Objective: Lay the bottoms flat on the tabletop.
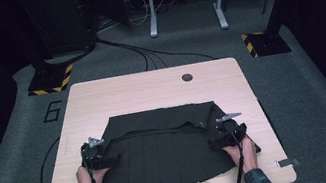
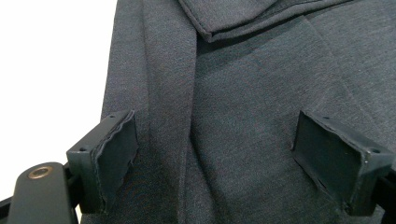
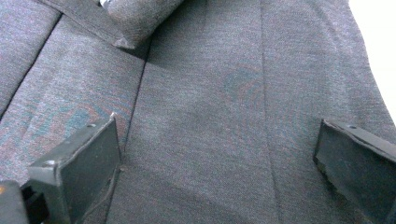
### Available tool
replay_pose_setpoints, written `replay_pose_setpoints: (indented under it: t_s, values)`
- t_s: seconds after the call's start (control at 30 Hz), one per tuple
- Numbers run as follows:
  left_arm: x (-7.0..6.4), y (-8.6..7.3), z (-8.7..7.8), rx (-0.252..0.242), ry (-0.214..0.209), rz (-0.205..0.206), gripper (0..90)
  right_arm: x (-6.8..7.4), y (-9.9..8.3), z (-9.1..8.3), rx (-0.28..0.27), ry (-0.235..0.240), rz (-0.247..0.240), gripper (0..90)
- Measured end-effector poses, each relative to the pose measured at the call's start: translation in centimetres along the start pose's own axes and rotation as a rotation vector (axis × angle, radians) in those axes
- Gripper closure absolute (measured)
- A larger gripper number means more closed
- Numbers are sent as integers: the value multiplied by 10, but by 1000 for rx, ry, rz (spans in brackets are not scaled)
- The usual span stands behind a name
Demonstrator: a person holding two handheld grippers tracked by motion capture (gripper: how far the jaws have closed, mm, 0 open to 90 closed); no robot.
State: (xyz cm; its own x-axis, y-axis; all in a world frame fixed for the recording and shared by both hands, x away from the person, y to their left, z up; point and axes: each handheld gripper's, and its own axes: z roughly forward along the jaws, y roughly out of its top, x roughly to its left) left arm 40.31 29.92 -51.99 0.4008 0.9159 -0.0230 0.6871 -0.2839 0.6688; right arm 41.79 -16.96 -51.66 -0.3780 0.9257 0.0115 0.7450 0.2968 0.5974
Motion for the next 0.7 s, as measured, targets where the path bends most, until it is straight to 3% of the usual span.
replay_pose_setpoints:
  t_s: [0.17, 0.3, 0.4, 0.5, 0.63, 0.7]
  values:
    - [-6, -15, -12, -11, -15, 0, 137, 6, -15, -10, -12, 2, -1, 0]
    - [-7, -18, -15, -8, -22, 0, 134, 8, -22, -14, -19, 3, -6, 0]
    - [-4, -14, -17, 4, -22, -17, 88, 7, -20, -16, -4, 13, -2, 12]
    - [0, -8, -24, -25, -26, -24, 86, 5, -16, -23, -36, 37, 16, 20]
    - [5, 8, -32, -75, -40, -57, 97, 7, -4, -33, -73, 49, 16, 24]
    - [6, 17, -33, -80, -44, -54, 115, 10, 6, -37, -95, 53, 2, 34]
